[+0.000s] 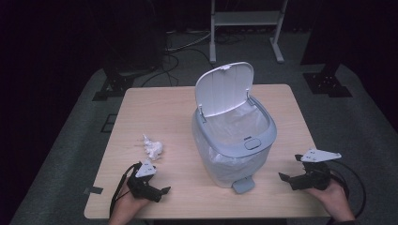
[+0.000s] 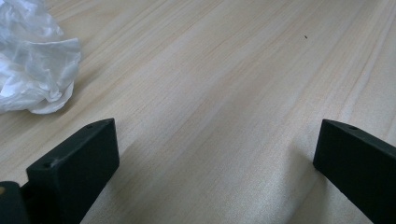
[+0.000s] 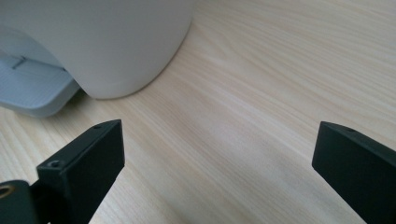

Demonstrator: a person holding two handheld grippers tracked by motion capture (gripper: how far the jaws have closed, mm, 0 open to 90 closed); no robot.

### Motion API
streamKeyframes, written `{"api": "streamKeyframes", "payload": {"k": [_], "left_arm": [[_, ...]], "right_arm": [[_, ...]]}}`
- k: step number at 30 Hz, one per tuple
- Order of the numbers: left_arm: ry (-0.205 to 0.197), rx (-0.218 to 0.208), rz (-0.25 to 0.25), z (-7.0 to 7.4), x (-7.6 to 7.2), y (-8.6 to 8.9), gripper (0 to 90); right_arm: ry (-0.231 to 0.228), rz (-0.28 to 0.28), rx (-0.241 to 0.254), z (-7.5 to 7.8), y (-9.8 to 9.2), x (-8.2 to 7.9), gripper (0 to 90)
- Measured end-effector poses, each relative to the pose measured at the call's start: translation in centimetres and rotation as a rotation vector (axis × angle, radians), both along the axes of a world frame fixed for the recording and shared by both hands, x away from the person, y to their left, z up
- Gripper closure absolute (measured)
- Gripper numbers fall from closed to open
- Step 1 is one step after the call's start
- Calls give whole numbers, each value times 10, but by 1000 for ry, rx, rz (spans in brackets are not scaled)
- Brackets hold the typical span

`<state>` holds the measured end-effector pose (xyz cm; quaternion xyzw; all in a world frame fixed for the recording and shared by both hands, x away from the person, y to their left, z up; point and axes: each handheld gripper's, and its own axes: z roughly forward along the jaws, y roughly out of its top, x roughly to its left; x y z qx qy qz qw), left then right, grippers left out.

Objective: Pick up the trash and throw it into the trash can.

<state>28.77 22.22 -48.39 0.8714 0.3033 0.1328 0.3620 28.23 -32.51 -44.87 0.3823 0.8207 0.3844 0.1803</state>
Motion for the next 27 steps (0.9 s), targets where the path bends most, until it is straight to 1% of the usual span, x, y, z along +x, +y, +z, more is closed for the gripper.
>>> {"api": "streamKeyframes", "payload": {"k": [6, 10, 12, 14, 16, 18, 22, 24, 25, 27], "left_arm": [[0, 0, 0, 0, 0, 0, 0], [0, 0, 0, 0, 0, 0, 0], [0, 0, 0, 0, 0, 0, 0], [0, 0, 0, 0, 0, 0, 0], [0, 0, 0, 0, 0, 0, 0], [0, 0, 0, 0, 0, 0, 0], [0, 0, -1, 0, 0, 0, 0], [0, 1, 0, 0, 0, 0, 0], [0, 0, 3, 0, 0, 0, 0], [0, 0, 4, 0, 0, 0, 0]], "right_arm": [[24, -3, -20, -7, 0, 1, 16], [40, -7, -43, -14, 0, 3, 16], [53, -5, -75, -19, 1, 4, 16], [60, -6, -75, -20, 2, 4, 16], [69, -4, -94, -23, 4, 5, 16], [72, -5, -96, -25, 4, 5, 16], [98, -4, -113, -32, 3, 7, 4], [99, -4, -111, -34, 3, 8, 0], [107, -4, -98, -35, 1, 9, 0], [107, -3, -94, -35, 0, 9, 0]]}}
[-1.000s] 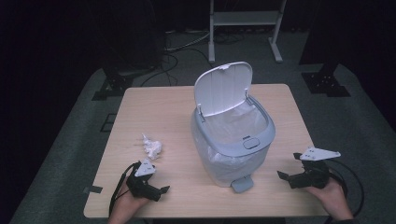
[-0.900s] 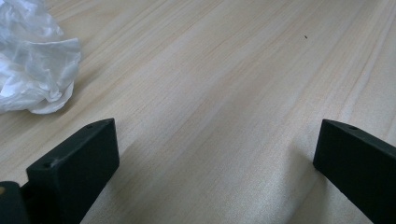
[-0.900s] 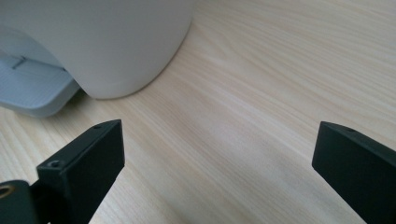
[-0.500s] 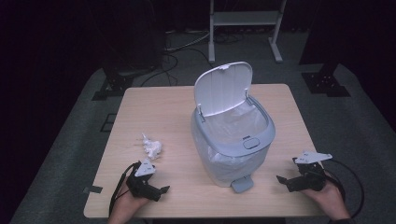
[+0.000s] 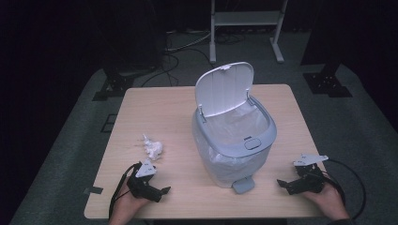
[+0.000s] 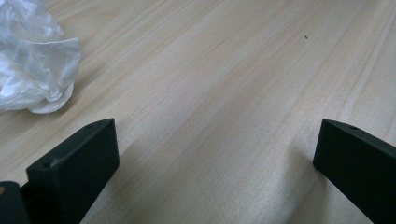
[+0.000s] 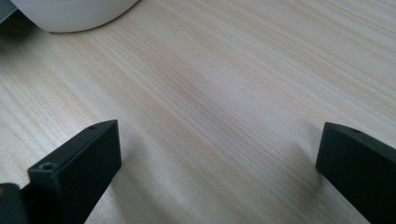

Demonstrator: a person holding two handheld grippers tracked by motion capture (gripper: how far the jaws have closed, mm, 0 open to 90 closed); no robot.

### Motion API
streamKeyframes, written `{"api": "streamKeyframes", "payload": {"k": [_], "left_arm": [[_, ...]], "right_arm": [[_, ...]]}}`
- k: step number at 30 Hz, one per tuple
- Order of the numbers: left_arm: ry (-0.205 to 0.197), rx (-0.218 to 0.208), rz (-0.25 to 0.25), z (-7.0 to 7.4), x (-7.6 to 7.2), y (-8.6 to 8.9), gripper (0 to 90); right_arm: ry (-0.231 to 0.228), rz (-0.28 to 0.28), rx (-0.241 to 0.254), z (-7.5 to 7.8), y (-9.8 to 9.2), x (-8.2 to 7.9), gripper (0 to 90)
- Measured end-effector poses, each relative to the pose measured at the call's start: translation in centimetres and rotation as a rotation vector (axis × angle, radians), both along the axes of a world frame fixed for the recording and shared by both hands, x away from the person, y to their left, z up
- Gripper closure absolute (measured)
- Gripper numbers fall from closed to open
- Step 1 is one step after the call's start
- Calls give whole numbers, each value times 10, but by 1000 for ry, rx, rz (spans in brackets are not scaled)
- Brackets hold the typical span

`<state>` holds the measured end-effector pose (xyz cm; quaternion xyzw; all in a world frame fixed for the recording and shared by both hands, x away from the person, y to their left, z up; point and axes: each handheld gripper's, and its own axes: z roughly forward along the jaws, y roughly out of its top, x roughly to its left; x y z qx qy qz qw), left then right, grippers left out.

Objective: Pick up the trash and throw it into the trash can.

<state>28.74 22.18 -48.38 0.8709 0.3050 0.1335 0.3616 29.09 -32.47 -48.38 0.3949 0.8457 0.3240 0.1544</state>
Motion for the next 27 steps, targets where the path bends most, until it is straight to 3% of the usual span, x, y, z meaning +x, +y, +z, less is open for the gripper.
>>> {"api": "streamKeyframes", "payload": {"k": [5, 19, 27], "left_arm": [[1, 0, -3, 0, 0, -1, 0], [24, -40, 9, 10, -4, 0, 0], [15, -51, 12, 22, -5, -1, 0]], "right_arm": [[-34, 1, 45, -5, -2, -2, 0], [-35, -4, 45, -5, -2, -2, 0], [-34, -4, 45, -5, -2, -2, 0]]}}
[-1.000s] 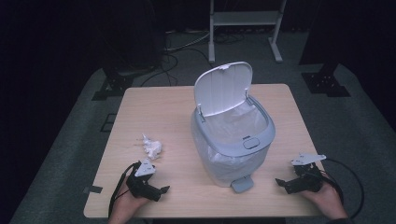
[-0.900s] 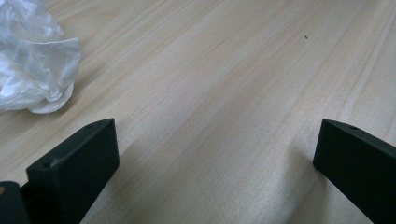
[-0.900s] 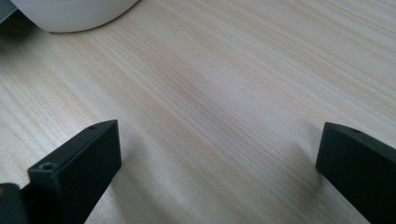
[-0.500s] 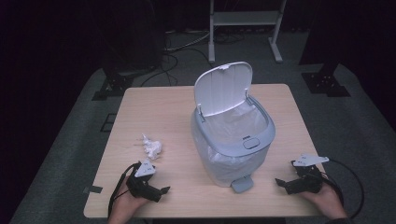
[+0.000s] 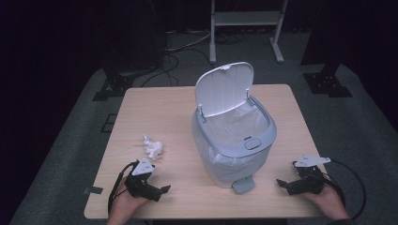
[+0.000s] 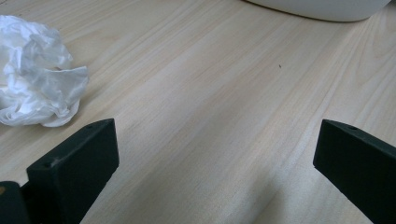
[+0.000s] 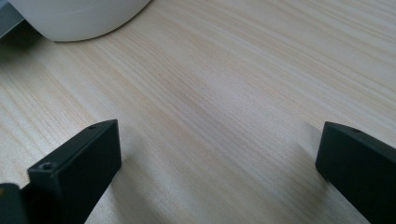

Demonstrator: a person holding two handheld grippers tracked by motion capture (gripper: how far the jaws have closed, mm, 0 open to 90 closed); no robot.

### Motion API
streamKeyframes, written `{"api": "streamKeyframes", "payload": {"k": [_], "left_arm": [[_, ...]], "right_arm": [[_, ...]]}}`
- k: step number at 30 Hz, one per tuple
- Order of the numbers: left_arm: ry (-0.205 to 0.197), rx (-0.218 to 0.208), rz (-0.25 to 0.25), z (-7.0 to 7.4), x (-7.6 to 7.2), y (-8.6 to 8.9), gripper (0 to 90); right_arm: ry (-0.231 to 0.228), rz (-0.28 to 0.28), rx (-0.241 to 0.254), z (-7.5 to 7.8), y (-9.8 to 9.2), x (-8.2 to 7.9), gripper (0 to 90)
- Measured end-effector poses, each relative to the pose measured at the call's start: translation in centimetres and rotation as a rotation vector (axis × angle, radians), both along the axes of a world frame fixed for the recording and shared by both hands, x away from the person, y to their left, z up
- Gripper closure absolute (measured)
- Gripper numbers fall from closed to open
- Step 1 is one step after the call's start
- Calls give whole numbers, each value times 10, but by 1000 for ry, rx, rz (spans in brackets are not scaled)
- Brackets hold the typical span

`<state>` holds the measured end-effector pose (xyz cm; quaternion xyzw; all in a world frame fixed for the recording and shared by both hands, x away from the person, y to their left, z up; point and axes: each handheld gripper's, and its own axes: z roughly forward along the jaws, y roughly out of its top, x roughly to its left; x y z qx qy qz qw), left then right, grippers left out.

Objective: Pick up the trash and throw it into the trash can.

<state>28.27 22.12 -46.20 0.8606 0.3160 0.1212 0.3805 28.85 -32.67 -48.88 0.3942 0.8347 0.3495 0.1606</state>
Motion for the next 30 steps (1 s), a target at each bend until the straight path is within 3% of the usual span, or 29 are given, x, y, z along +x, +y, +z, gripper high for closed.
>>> {"api": "streamKeyframes", "payload": {"k": [14, 30], "left_arm": [[-26, -46, 48, 16, 15, 6, 0], [-79, -59, 89, 33, 36, 13, 0]], "right_arm": [[0, 0, 0, 0, 0, 0, 0], [0, 0, 0, 0, 0, 0, 0]]}}
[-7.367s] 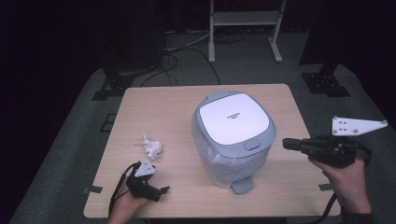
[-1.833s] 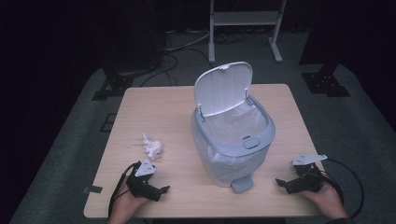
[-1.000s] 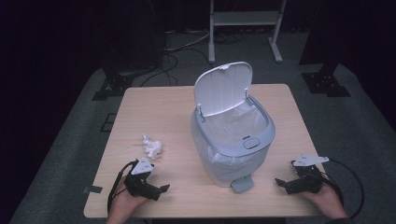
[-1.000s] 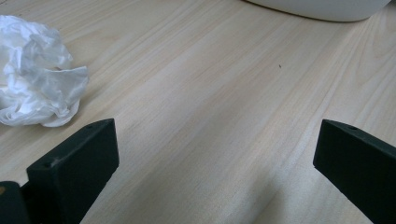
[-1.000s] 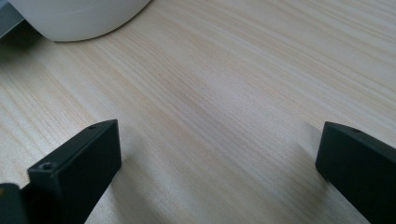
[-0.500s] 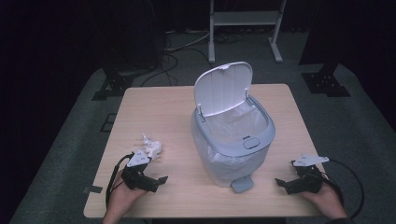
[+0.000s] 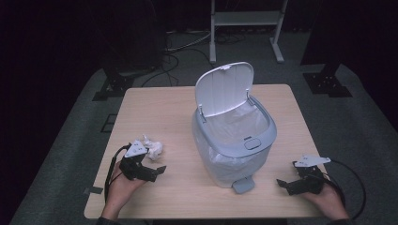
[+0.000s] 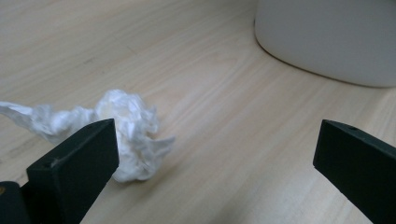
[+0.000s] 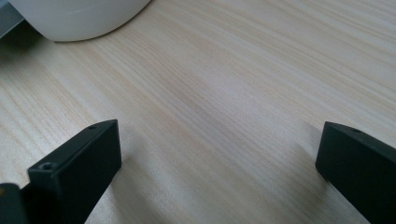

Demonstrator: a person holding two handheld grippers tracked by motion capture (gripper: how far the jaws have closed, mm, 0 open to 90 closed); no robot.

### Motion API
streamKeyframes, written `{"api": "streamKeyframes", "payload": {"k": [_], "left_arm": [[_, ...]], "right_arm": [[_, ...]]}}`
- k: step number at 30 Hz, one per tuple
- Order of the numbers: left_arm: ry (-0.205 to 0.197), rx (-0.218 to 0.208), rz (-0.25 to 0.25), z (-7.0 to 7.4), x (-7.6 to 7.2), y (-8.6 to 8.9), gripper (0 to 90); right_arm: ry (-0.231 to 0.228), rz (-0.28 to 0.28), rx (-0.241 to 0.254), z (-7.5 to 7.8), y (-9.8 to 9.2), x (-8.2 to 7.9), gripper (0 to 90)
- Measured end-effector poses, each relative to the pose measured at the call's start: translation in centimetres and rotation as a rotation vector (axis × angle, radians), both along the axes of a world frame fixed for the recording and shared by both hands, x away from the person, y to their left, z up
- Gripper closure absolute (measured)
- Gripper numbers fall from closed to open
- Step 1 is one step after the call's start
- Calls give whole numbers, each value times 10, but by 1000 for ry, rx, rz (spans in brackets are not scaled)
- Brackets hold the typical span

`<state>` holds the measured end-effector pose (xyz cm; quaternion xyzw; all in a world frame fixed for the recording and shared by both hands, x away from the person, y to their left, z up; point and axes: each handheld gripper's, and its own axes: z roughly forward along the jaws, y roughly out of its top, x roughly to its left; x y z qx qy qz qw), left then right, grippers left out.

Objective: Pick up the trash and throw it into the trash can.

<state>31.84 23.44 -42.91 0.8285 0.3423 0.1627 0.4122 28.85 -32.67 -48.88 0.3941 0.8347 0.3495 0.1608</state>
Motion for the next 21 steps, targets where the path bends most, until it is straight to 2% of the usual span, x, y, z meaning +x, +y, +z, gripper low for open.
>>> {"api": "streamKeyframes", "payload": {"k": [3, 11, 13, 21], "left_arm": [[-5, 10, 14, 3, 5, 3, 0], [-20, 4, 38, 5, 17, 9, 0], [-26, -10, 45, 5, 21, 11, 0], [-19, -8, 74, -2, 33, 19, 0]], "right_arm": [[0, 0, 0, 0, 0, 0, 0], [0, 0, 0, 0, 0, 0, 0], [0, 0, 0, 0, 0, 0, 0], [0, 0, 0, 0, 0, 0, 0]]}}
